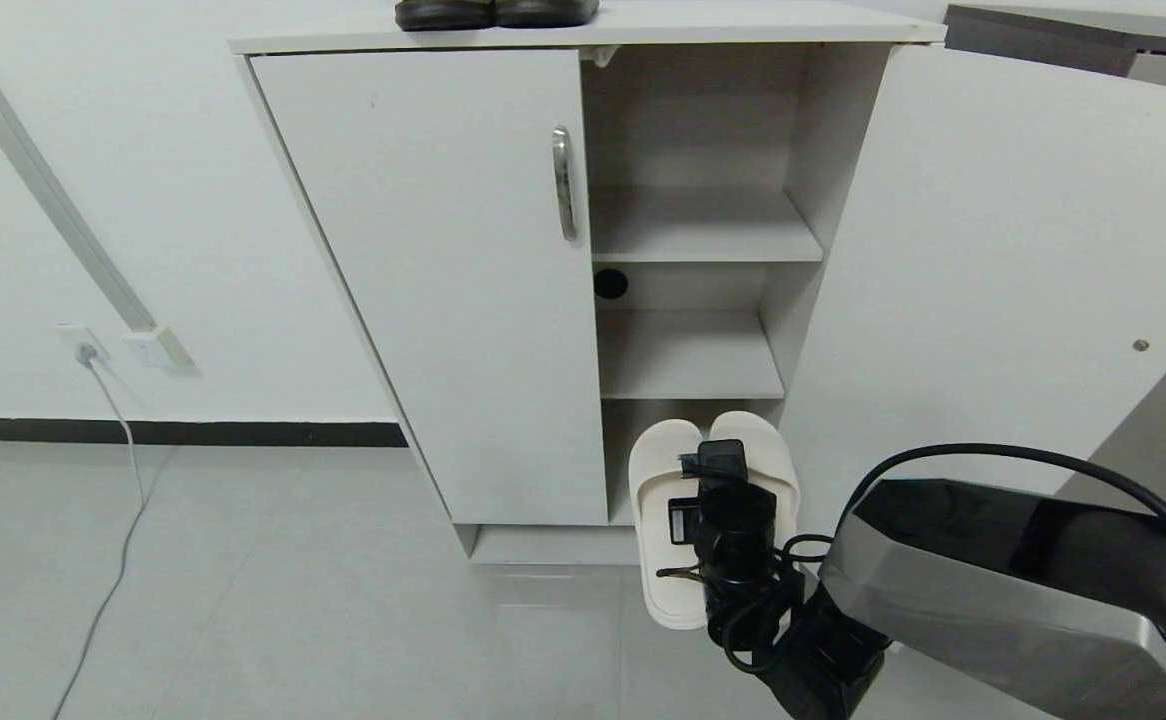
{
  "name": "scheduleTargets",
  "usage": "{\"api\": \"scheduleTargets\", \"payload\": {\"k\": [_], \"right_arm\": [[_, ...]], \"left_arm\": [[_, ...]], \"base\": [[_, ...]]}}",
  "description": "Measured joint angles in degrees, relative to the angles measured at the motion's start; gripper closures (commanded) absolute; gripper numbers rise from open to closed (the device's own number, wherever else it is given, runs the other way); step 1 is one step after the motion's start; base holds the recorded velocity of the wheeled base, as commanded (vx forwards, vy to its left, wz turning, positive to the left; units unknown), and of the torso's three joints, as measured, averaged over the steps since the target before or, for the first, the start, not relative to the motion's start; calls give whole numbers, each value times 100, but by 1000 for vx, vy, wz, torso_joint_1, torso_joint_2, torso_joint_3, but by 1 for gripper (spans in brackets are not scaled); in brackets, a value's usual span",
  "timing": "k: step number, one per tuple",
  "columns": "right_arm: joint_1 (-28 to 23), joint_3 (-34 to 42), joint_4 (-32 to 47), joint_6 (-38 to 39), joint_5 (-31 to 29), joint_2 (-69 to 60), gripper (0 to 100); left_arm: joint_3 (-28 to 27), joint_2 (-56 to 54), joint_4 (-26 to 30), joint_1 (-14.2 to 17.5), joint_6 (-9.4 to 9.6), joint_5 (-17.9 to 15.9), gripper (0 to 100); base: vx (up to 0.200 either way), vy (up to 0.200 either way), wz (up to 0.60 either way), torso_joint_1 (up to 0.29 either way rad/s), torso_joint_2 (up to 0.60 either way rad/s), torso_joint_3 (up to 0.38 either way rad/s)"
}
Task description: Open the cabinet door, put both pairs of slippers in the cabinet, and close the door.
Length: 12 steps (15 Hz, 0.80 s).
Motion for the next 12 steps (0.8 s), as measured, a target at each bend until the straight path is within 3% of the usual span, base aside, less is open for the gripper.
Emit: {"api": "scheduleTargets", "payload": {"k": [1,12], "right_arm": [[-5,0,2,2,-2,7,100],[-57,2,-12,2,4,-44,100]], "left_arm": [[0,0,0,-5,-4,-2,100],[0,2,0,2,0,-5,100]], "base": [[0,0,0,0,0,0],[200,0,0,2,2,4]]}}
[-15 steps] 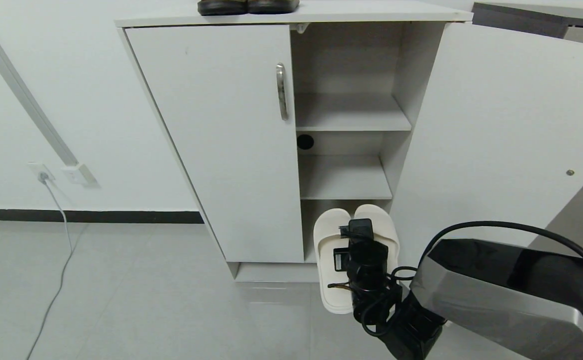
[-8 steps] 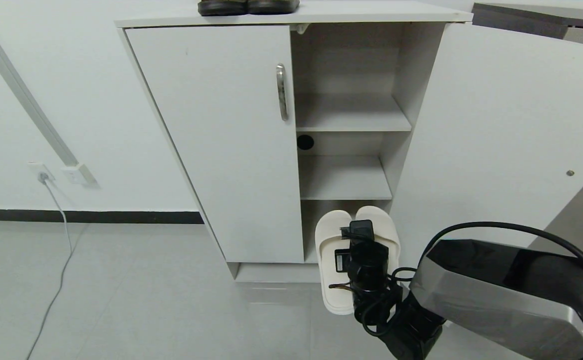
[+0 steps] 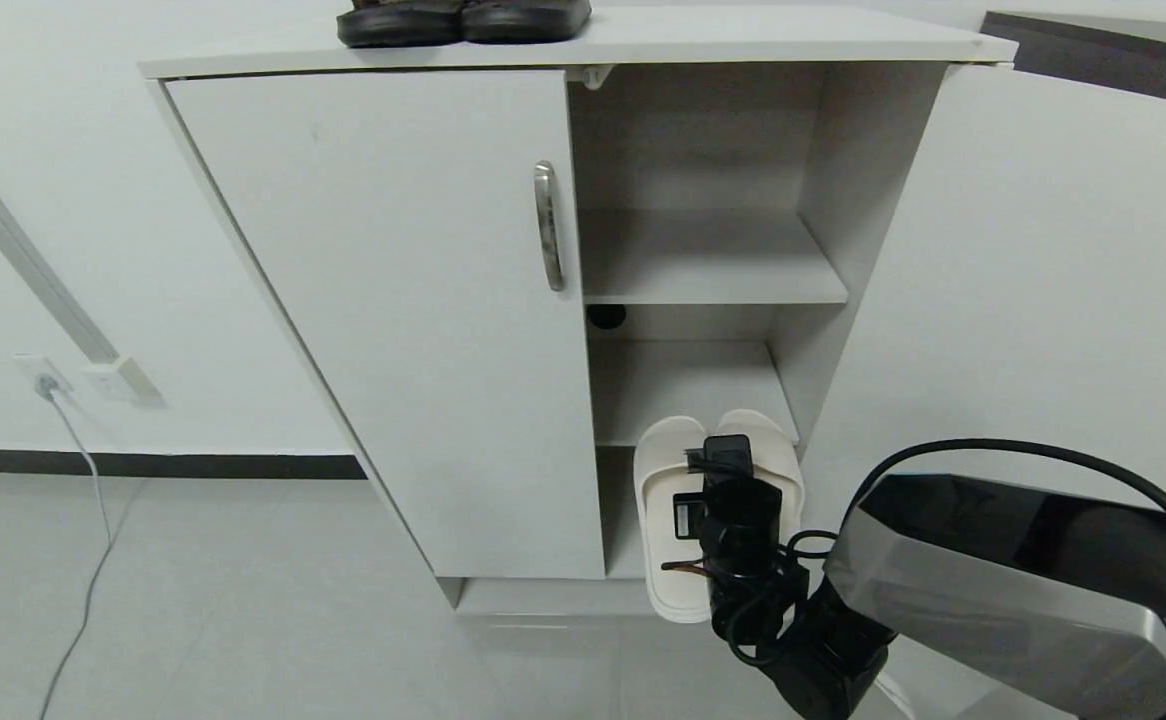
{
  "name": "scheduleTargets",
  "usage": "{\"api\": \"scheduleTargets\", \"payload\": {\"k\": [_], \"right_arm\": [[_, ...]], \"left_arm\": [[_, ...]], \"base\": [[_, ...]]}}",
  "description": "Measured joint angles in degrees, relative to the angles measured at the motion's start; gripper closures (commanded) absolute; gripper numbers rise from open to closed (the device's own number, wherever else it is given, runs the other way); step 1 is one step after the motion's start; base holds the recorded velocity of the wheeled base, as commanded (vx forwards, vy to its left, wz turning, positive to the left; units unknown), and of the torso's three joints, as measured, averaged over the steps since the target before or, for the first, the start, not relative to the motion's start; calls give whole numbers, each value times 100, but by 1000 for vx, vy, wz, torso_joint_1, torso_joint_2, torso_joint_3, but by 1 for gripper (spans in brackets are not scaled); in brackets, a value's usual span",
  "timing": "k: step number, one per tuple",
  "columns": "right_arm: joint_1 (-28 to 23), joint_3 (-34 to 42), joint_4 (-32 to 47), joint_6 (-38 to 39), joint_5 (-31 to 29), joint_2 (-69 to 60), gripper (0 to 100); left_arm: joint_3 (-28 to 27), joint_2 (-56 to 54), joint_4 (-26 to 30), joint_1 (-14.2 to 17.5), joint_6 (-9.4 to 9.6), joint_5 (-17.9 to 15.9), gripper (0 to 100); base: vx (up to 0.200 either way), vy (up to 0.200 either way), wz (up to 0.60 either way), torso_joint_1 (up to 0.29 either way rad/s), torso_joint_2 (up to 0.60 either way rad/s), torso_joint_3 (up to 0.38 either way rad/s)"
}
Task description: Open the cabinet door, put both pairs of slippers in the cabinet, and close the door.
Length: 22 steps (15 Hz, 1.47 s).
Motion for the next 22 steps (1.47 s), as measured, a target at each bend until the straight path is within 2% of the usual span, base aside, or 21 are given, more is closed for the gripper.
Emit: {"api": "scheduleTargets", "payload": {"k": [4,11,13,16,22], "right_arm": [[-30,-2,-29,0,10,-39,100],[-76,-145,20,-7,180,0,100],[-141,-272,241,-7,205,40,100],[-205,-706,668,15,255,106,100],[-513,-2127,1720,41,479,451,100]], "left_arm": [[0,0,0,-5,-2,0,100],[0,-2,0,-7,5,0,100],[0,-2,0,-7,5,2,100],[0,-2,0,-2,5,13,100],[0,-2,0,-2,5,33,100]], "base": [[200,0,0,1,0,4],[0,0,0,0,0,0],[0,0,0,0,0,0],[0,0,0,0,0,0],[0,0,0,0,0,0]]}}
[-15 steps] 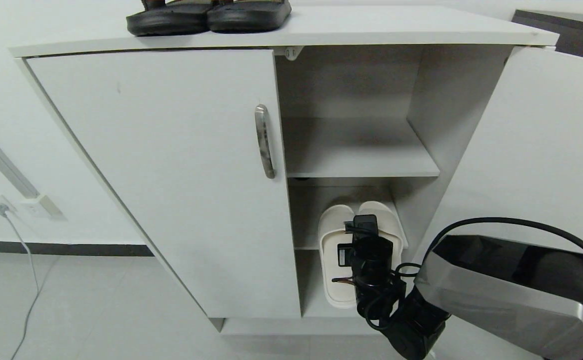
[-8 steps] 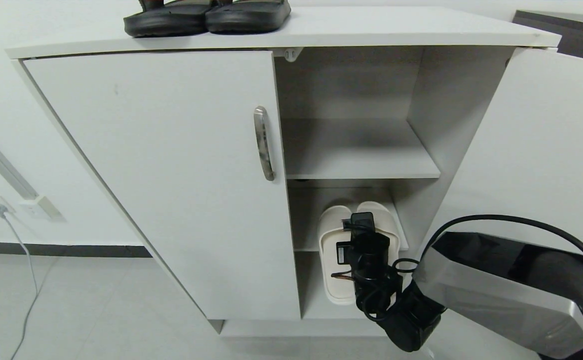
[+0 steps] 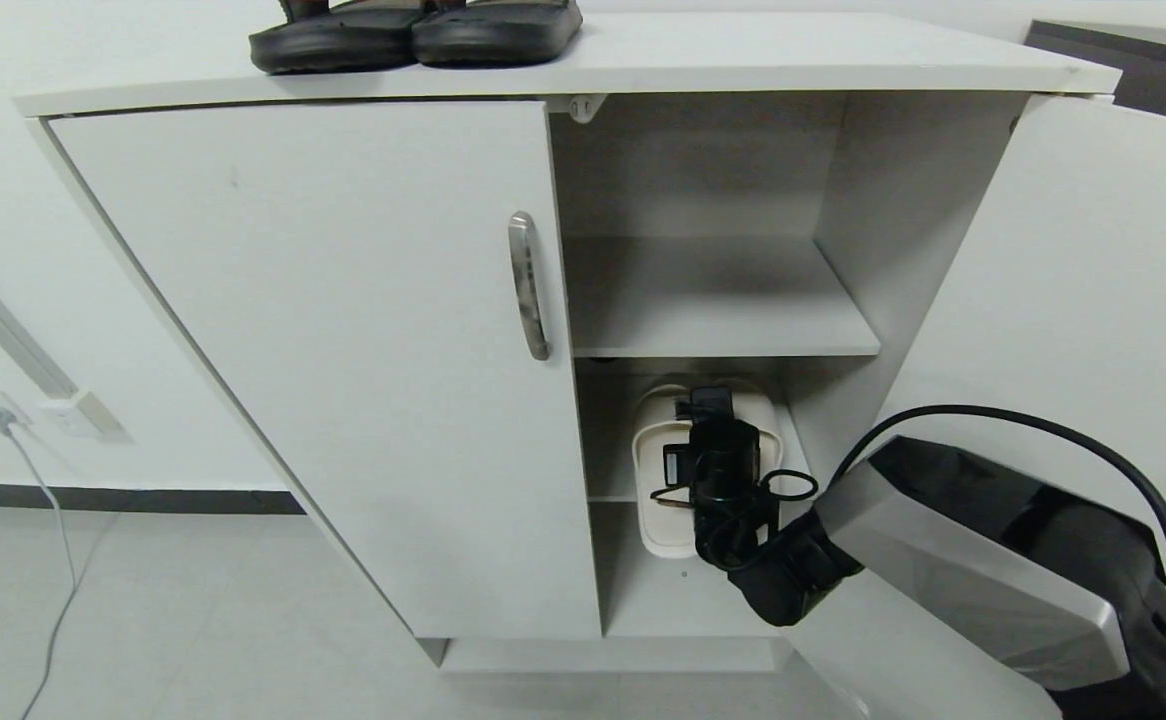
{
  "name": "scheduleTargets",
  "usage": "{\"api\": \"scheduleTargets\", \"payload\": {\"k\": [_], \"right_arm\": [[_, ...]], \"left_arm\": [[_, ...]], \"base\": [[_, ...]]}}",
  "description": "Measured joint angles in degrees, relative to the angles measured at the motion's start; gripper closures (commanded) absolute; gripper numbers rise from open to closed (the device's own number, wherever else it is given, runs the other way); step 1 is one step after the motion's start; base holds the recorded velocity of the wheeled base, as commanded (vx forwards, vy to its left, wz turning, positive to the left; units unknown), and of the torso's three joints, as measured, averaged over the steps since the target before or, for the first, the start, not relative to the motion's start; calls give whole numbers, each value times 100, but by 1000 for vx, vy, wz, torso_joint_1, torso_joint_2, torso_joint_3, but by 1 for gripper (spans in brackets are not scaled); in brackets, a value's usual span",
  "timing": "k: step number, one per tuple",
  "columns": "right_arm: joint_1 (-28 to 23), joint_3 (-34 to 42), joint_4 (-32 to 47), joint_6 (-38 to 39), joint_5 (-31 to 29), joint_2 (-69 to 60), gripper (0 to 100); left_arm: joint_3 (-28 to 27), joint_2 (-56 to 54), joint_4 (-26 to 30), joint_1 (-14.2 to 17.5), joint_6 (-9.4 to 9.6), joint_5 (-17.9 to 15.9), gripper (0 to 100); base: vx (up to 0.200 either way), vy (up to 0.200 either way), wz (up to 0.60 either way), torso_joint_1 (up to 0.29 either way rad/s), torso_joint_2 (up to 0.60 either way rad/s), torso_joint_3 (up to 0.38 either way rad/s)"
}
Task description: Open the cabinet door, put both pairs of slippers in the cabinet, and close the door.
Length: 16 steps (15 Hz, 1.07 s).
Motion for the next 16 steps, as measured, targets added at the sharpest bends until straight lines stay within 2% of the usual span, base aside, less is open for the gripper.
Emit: {"api": "scheduleTargets", "payload": {"k": [6,13,14,16], "right_arm": [[-322,-1034,361,2,21,411,100],[-361,-1134,380,0,128,555,100],[-361,-1136,388,2,128,571,0],[-361,-1139,429,-2,128,601,0]], "left_arm": [[0,0,0,0,0,16,100],[0,0,-2,-5,4,26,100],[0,0,0,-5,6,28,100],[0,0,0,-2,2,28,100]], "base": [[0,0,0,0,0,0],[0,0,0,0,0,0],[0,0,0,0,0,0],[0,0,0,0,0,0]]}}
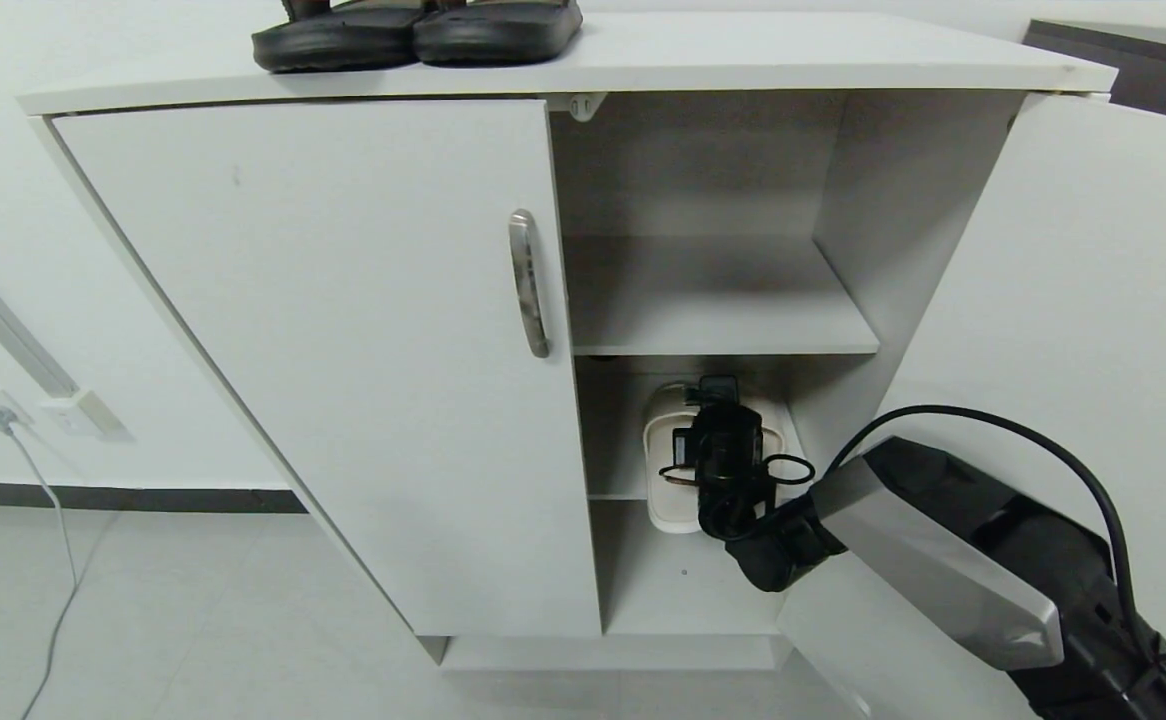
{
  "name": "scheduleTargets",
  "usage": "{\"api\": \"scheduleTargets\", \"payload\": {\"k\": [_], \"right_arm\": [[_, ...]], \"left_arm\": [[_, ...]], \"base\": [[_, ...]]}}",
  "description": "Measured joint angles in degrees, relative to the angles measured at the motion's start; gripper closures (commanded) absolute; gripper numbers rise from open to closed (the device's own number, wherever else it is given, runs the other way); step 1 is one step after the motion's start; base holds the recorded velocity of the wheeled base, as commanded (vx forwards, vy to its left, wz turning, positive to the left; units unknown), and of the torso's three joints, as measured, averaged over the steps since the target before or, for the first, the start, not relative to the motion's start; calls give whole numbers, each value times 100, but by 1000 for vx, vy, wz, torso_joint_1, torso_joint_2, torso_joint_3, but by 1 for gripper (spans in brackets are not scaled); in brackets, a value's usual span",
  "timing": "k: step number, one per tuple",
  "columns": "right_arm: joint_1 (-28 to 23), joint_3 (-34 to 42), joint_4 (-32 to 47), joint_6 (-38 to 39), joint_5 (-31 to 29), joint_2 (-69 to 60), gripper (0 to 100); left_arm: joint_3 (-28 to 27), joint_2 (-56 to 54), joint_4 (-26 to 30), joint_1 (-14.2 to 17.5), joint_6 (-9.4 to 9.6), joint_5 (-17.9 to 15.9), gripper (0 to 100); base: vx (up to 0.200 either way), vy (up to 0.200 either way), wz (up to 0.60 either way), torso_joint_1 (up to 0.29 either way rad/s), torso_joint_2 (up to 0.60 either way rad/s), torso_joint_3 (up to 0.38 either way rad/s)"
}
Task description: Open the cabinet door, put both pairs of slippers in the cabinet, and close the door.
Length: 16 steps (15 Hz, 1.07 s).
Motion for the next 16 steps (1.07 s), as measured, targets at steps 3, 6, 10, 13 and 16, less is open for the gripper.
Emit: {"api": "scheduleTargets", "payload": {"k": [3,6,10,13,16], "right_arm": [[2,118,-11,-2,13,-2,0],[60,577,-174,2,5,-179,0],[280,1685,-552,5,-49,-744,0],[678,3231,-881,22,-63,-1604,0],[957,4229,-1187,63,-71,-2199,0]], "left_arm": [[0,0,0,2,-2,0,100],[0,0,0,2,1,6,100],[0,0,0,-2,-2,2,100],[0,0,-2,-2,-2,4,100],[0,0,-2,2,-7,2,100]], "base": [[0,0,0,0,0,0],[0,0,0,0,0,0],[0,0,0,0,0,0],[0,0,0,0,0,0],[0,0,0,0,0,0]]}}
